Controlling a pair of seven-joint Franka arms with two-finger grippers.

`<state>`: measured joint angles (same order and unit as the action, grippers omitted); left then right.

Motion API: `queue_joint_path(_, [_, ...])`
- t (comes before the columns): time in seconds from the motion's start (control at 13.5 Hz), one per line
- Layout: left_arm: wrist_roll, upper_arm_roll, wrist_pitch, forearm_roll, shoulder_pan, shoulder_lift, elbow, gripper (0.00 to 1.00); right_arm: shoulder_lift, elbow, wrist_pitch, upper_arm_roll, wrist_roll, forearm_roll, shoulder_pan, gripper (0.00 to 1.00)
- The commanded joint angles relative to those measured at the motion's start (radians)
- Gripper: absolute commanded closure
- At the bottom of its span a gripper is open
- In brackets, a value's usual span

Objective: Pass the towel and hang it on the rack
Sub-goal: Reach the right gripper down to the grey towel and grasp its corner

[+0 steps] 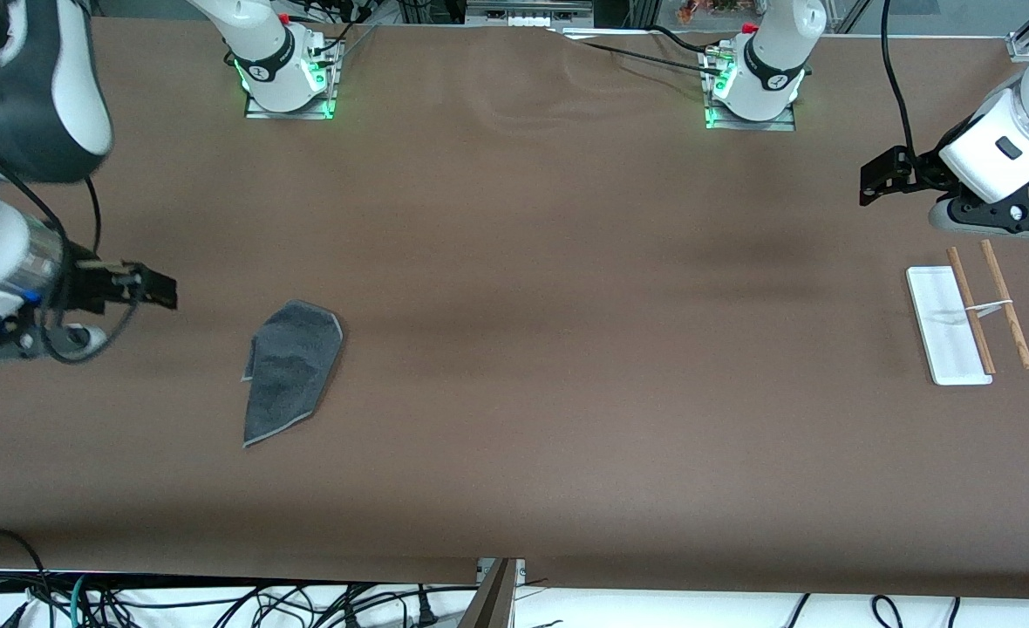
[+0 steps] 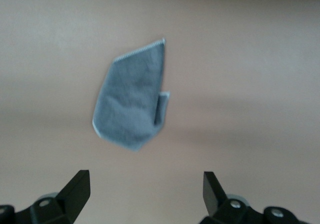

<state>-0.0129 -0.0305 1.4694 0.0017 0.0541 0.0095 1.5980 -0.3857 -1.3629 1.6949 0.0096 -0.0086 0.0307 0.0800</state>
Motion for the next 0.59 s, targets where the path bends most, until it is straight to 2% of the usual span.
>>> queue_joint_path(0.0, [-0.007, -0.002, -0.014, -0.015, -0.007, -0.003, -0.009, 0.00, -0.099, 0.011, 0.118, 0.006, 0.003, 0.015, 0.020, 0.00])
queue_joint_path(0.22, [-0.009, -0.002, -0.017, -0.015, -0.007, -0.005, -0.007, 0.00, -0.220, 0.008, 0.279, 0.004, -0.008, 0.015, 0.017, 0.00])
queue_joint_path(0.52, [-0.007, -0.002, -0.021, -0.015, -0.007, -0.005, -0.007, 0.00, -0.333, 0.007, 0.443, 0.004, -0.047, 0.014, 0.007, 0.00])
